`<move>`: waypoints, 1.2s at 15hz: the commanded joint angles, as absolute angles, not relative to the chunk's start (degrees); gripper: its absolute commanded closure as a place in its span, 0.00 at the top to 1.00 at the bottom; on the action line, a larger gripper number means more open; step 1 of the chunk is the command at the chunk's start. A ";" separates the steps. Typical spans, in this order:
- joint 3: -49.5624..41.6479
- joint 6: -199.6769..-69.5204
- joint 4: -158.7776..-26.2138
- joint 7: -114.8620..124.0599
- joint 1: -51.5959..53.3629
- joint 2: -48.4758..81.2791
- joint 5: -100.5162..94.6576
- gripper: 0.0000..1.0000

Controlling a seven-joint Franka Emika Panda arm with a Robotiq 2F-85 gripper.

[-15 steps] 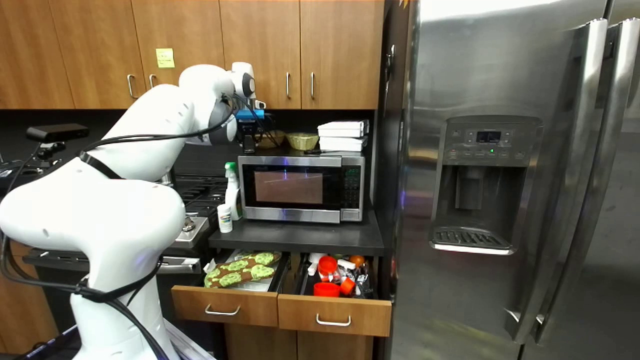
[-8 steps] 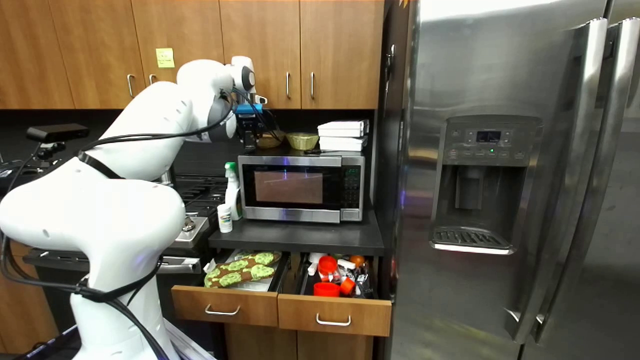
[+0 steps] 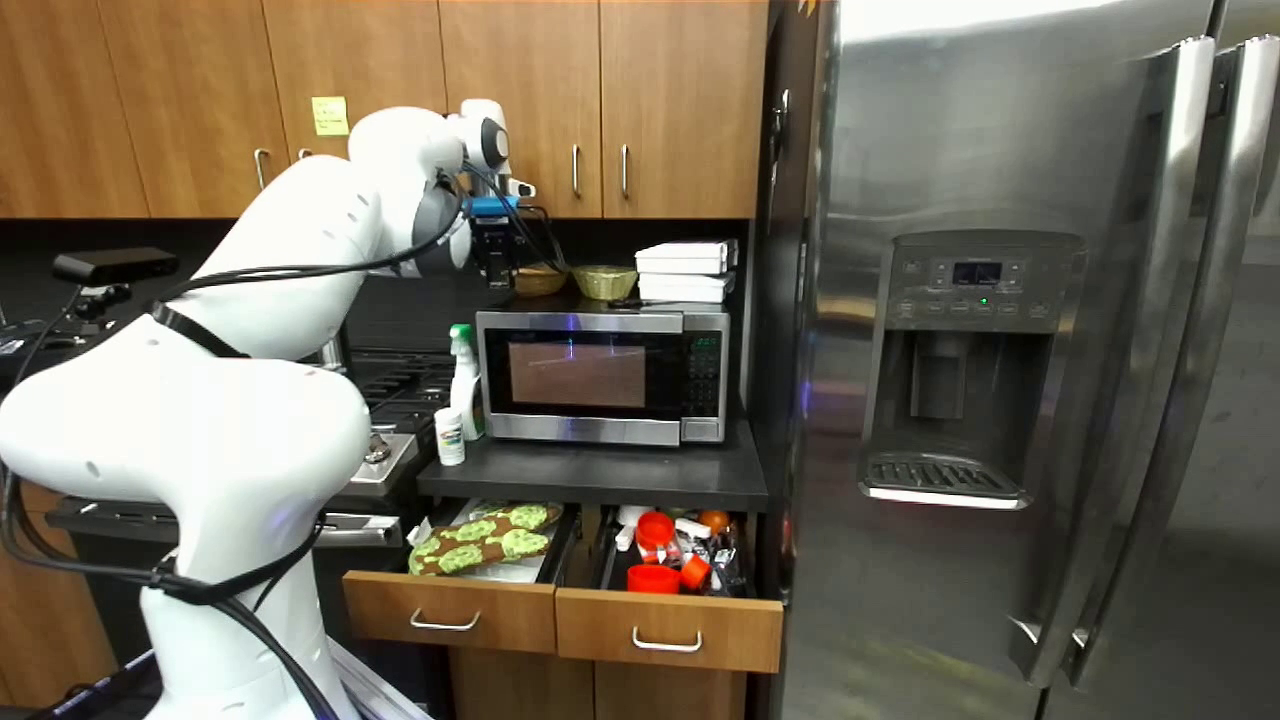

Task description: Pick up the black square box from the microwave top and put it on the kitchen counter

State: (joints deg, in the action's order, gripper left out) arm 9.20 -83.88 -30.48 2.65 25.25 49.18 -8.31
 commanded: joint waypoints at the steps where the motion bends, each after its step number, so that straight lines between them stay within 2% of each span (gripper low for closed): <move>1: 8.33 -81.09 -31.58 6.17 25.71 46.83 -9.10 0.22; 8: 8.22 -77.46 -31.87 11.74 25.48 45.10 -9.25 0.22; 18: 5.80 -80.52 -31.73 12.92 24.02 43.39 -9.53 0.22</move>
State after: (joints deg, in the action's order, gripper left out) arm 6.58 -79.18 -30.47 12.71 24.39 44.85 -8.42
